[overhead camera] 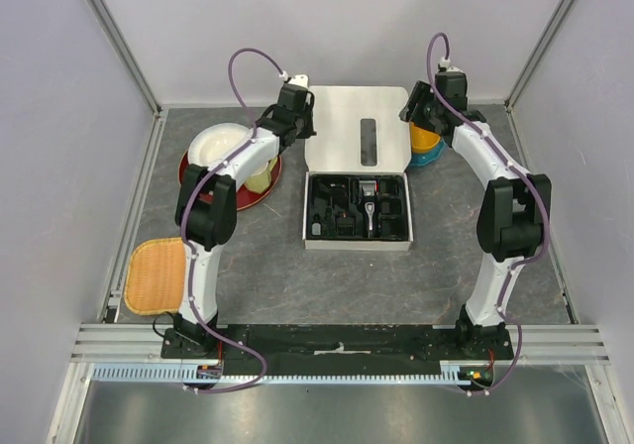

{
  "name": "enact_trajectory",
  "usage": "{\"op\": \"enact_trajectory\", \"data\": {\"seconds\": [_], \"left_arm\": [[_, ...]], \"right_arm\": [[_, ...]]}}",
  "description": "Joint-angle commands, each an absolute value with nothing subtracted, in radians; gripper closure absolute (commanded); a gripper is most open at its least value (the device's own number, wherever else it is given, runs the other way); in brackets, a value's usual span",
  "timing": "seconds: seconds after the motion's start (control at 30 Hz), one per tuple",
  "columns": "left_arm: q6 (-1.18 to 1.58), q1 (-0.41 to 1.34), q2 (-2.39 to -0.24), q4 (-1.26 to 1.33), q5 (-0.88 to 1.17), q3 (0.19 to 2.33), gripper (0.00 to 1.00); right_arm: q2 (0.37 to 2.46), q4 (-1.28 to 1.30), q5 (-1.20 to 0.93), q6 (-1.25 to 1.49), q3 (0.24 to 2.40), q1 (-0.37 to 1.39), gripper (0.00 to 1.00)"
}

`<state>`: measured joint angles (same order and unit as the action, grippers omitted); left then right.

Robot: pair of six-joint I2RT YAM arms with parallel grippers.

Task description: Sort the hair-cutting tools

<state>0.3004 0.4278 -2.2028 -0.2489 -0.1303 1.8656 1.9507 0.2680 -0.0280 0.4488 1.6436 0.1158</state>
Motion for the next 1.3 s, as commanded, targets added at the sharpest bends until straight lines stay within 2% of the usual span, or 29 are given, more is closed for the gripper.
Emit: {"op": "enact_trajectory", "data": {"seconds": [0.0,0.33,0.67,1.07,1.1,1.2,1.23,1.27], "left_arm": [[0.244,0.451,-2.068,-0.175,-0.212,1.771,0.98],[0.212,0.480,-1.869,0.069,-0.178,1.482,0.98],[0.155,0.511,-1.802,0.204,-0.146,1.353,0.95],[0.160,0.528,-1.781,0.224,-0.153,1.332,0.91],[0.163,0.528,-1.779,0.224,-0.150,1.331,0.89],[0.186,0.528,-1.760,0.193,-0.114,1.344,0.66],[0.205,0.528,-1.749,0.175,-0.106,1.348,0.51],[0.212,0.528,-1.731,0.166,-0.095,1.351,0.47]], "right_arm": [[1.870,0.291,0.070,0.475,1.632,0.120,0.31],[1.809,0.328,0.095,0.732,1.574,0.020,0.34],[1.953,0.327,-0.208,0.724,1.637,-0.035,0.37],[2.092,0.252,-0.475,0.784,1.706,-0.034,0.42],[2.089,0.239,-0.489,0.787,1.700,-0.034,0.42],[2.080,0.212,-0.537,0.782,1.678,-0.035,0.43],[2.079,0.204,-0.563,0.781,1.669,-0.034,0.43],[2.080,0.189,-0.577,0.781,1.664,-0.034,0.44]]}}
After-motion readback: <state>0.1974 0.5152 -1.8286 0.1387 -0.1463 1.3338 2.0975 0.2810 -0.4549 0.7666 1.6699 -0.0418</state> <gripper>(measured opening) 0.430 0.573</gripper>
